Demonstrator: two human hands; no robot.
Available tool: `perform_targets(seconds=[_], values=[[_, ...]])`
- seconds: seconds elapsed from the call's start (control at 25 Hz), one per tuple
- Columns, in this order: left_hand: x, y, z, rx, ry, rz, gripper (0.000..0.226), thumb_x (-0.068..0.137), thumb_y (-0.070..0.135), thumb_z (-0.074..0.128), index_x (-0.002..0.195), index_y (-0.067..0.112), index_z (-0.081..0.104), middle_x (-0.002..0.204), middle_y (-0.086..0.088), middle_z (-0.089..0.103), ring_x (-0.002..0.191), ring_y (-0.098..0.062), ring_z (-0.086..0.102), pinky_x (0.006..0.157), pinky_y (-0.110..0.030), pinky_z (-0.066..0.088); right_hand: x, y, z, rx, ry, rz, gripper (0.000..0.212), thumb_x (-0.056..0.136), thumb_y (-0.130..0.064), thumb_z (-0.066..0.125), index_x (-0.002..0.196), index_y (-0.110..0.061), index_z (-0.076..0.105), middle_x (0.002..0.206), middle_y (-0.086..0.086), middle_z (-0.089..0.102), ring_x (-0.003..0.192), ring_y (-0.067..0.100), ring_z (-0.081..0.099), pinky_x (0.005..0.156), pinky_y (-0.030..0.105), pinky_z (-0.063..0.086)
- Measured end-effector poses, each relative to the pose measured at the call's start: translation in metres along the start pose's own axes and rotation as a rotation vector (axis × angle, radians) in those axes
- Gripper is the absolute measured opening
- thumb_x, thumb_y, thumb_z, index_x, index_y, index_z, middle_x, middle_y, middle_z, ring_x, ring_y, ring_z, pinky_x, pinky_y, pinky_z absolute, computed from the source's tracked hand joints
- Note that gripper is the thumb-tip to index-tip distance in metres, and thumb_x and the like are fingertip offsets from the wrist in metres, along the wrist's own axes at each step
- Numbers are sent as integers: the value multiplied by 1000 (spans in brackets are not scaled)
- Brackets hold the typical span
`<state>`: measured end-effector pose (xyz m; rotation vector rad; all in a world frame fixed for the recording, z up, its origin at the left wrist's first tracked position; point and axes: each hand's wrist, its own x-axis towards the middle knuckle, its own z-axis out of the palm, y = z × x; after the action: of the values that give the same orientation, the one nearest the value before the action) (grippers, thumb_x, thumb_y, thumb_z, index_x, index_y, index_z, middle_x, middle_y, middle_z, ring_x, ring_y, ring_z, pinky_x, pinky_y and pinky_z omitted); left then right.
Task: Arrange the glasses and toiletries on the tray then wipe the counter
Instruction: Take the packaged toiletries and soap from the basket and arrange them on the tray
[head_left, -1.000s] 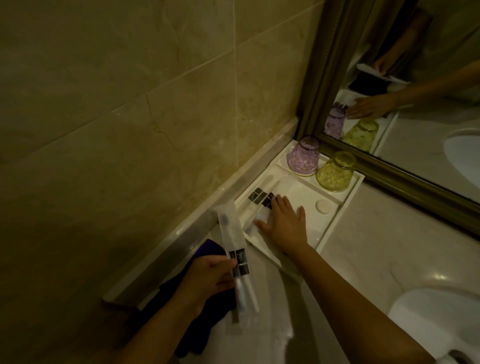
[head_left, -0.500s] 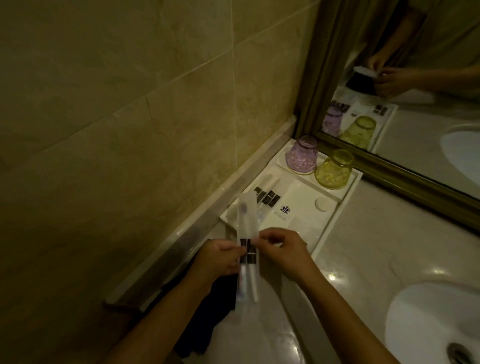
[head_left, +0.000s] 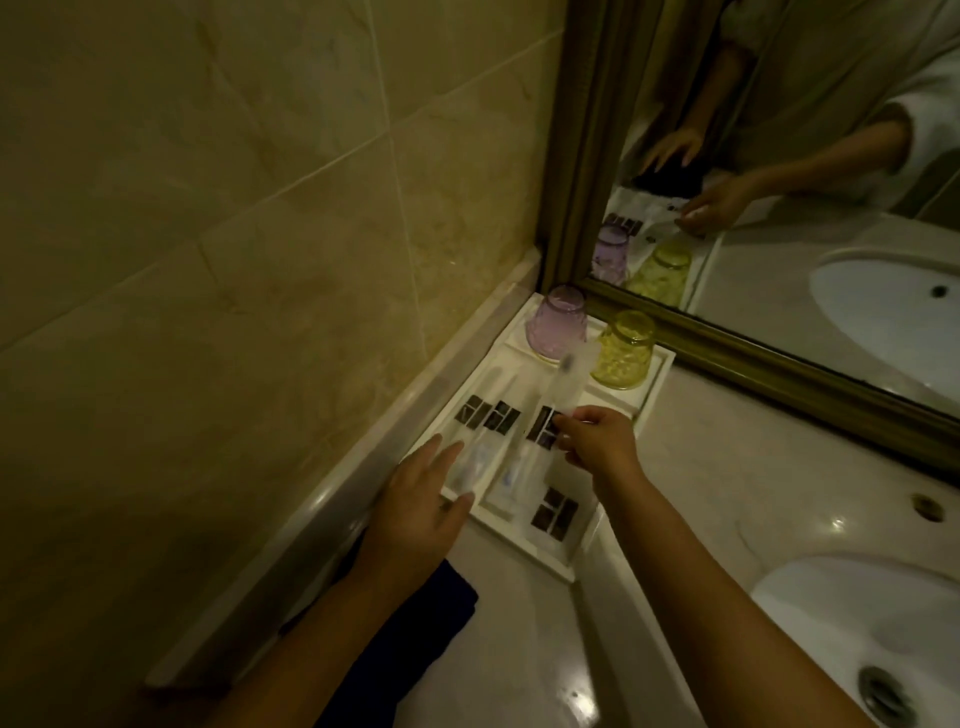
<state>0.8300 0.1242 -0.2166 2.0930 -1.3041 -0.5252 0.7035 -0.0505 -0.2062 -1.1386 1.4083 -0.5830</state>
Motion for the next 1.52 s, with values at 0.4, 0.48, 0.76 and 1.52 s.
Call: perform_targets(seconds=[0.4,0.48,0.76,1.52], values=[[-1,-17,19,555,-193,291,67,85,60,29,145,33,15,157,-3,5,144,-28,0,106,-65,-2,21,19,32,-183,18,30,21,77,-11,70,65,-15,53,55,5,56,48,19,54,62,37,52],[2,-21,23,575,-247,281,70,83,66,18,145,38,0,156,3,-12,143,-23,-15,104,-60,-17,18,21,32,-155,33,43,25,75,-13,72,86,-14,50,62,6,57,49,19,55,58,36,52],[2,-14,19,753,-309,309,65,80,64,34,135,30,44,145,-2,44,131,-24,44,95,-66,29,9,26,29,-767,102,-366,55,77,-28,69,120,-16,36,92,13,65,79,32,64,61,38,51],[5,-15,11,554,-353,299,74,85,63,31,145,38,-3,156,7,-20,142,-13,-20,107,-54,-18,9,47,11,-1307,-118,-651,70,89,-60,30,146,-32,0,158,5,-9,144,24,-11,111,56,-10]])
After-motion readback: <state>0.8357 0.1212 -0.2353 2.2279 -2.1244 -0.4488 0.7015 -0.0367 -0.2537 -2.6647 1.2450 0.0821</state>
